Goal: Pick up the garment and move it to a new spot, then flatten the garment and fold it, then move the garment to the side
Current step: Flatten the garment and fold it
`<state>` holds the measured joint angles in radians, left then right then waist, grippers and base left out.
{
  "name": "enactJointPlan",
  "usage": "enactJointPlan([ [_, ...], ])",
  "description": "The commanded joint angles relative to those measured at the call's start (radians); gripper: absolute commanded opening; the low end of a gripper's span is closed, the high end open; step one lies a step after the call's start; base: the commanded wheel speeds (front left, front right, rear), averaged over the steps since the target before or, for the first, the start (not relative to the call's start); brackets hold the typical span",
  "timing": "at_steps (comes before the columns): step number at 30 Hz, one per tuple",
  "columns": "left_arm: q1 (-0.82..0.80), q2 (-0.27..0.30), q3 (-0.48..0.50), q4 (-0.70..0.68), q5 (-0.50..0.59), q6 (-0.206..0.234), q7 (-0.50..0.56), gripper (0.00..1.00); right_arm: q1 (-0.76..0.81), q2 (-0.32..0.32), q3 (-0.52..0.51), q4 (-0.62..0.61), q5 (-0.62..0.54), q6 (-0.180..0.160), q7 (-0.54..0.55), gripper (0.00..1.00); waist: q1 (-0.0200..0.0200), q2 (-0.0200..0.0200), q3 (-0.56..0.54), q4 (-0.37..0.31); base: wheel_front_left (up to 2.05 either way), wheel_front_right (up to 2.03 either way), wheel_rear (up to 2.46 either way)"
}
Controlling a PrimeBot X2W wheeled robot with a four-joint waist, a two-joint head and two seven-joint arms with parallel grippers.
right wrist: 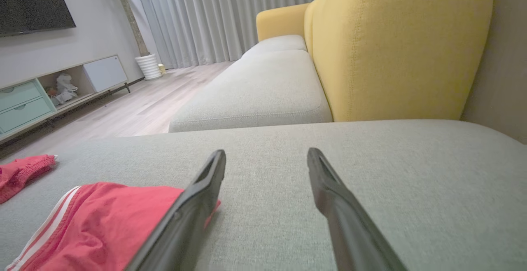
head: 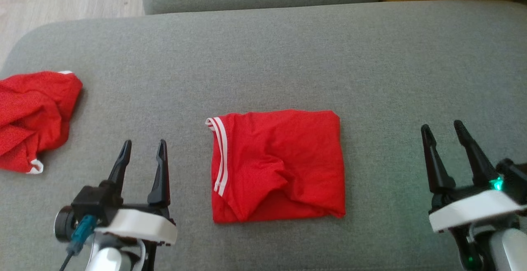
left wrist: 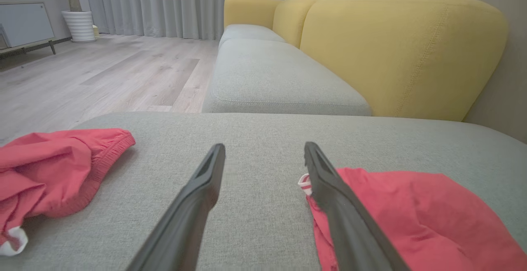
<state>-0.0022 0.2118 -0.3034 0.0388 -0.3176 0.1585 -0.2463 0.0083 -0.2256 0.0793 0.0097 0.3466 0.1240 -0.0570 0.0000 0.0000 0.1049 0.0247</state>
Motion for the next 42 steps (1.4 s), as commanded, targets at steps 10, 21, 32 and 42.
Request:
enactJointPlan([
  [10, -0.003, 0.024, 0.033, -0.040, 0.007, 0.017, 0.012, 1.00, 0.041, 0.038, -0.028, -0.145, -0.032, 0.007, 0.062, 1.00, 0.0000, 0.0000, -0.014, 0.003, 0.00, 0.00, 0.00],
  [21, -0.004, 0.031, 0.027, -0.049, 0.006, 0.026, 0.019, 1.00, 0.044, 0.039, -0.025, -0.150, -0.030, 0.007, 0.081, 1.00, 0.0000, 0.0000, -0.016, 0.002, 0.00, 0.00, 0.00],
  [32, -0.029, 0.030, 0.016, -0.046, 0.011, 0.028, 0.017, 1.00, -0.058, 0.049, 0.201, -0.012, -0.003, 0.007, 0.103, 0.00, 0.0000, 0.0000, 0.006, 0.026, 0.00, 0.00, 0.00],
  [42, -0.076, 0.006, -0.001, -0.025, 0.005, 0.011, 0.001, 1.00, -0.277, 0.135, 0.512, 0.323, 0.109, 0.007, 0.005, 0.00, 0.0000, 0.0000, 0.055, 0.084, 0.00, 0.00, 0.00],
])
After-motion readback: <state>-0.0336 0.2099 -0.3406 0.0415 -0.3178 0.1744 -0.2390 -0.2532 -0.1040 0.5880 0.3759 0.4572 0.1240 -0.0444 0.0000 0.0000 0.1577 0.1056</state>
